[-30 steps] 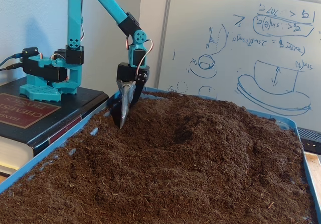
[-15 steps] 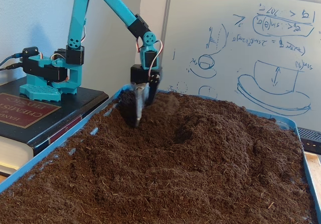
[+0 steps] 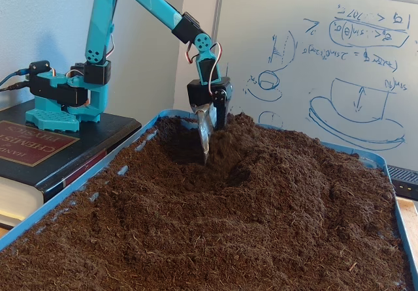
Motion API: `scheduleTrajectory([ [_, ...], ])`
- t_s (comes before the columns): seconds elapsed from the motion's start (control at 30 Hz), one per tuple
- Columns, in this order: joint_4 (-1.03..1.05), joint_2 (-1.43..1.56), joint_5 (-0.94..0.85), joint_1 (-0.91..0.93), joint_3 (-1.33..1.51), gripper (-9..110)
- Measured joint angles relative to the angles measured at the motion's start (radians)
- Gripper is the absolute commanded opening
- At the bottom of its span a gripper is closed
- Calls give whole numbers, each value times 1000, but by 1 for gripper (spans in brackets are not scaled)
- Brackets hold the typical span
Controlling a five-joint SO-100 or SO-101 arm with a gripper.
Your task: Build a berm.
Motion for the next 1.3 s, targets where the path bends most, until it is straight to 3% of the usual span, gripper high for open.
scheduleTrajectory([
  [1.1, 15, 3, 0, 314, -219, 0],
  [1.3, 233, 192, -225, 416, -138, 0],
])
